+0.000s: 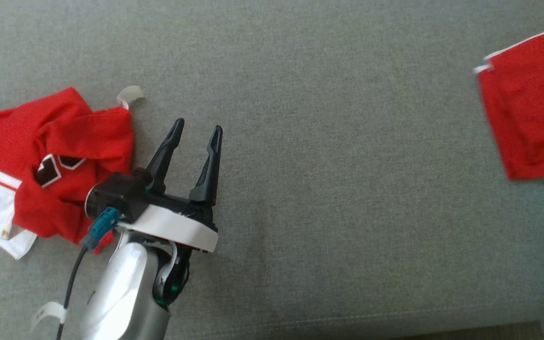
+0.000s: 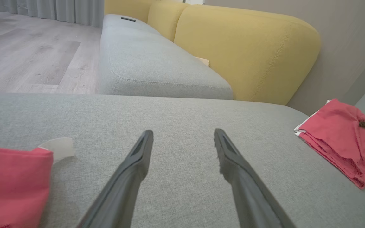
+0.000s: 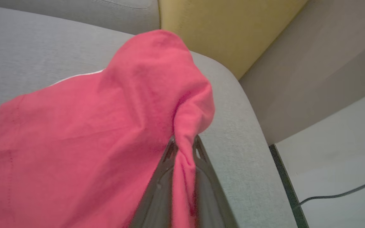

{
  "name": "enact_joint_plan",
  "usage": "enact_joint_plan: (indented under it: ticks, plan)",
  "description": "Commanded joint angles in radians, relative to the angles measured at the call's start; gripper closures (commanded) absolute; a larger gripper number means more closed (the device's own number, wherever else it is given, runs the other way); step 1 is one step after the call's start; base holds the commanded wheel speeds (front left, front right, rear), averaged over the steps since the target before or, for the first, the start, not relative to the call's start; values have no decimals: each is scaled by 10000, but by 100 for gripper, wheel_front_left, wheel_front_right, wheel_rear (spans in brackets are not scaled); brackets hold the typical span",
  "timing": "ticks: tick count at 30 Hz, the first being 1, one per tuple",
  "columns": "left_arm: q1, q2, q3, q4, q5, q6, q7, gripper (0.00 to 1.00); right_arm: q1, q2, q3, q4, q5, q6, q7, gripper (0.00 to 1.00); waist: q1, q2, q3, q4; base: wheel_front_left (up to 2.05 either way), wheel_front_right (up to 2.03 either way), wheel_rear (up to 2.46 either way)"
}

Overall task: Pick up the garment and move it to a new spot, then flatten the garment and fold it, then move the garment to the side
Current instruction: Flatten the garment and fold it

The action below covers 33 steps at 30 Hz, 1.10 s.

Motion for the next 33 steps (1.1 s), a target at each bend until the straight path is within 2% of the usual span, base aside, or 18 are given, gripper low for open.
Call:
enact_joint_plan:
  ticks: [1,9,10,11,17,23,28,33]
  plan:
    - [-318,77,403,-354,107,-40,-122,0,-203,-407,-274,-98,-195,-9,-113,100,-1,0,173,2,0,0,0]
    - [-385,77,463,-266,198,-121,-122,0,-432,-140,-1648,418,-1135,-9,-435,100,-1,0,260,-62,0,0,0]
    - [-386,77,471,-246,201,-128,-122,0,-433,-65,-1761,450,-1268,-9,-475,27,-1,0,220,-72,0,0,0]
    - [-383,77,482,-226,202,-136,-122,0,-433,26,-1888,471,-1369,-9,-518,0,-1,0,177,-82,0,0,0]
    - [-211,77,594,-140,142,-161,-122,0,-331,555,-2480,214,-1944,-9,-1070,0,-1,0,-417,-96,0,0,0]
    - [256,77,722,-135,-28,-104,-122,0,23,1725,-2438,-529,-1773,-9,-1729,0,-1,0,-1580,-12,0,0,0]
    - [710,77,1040,-336,-160,19,-122,0,761,2955,-1640,-1918,-839,-9,-2265,0,-1,0,-2342,49,0,0,0]
    - [1098,77,1337,-518,-222,82,-122,0,2190,3760,-1114,-3799,17,-9,-2605,0,-1,0,-2794,197,0,0,0]
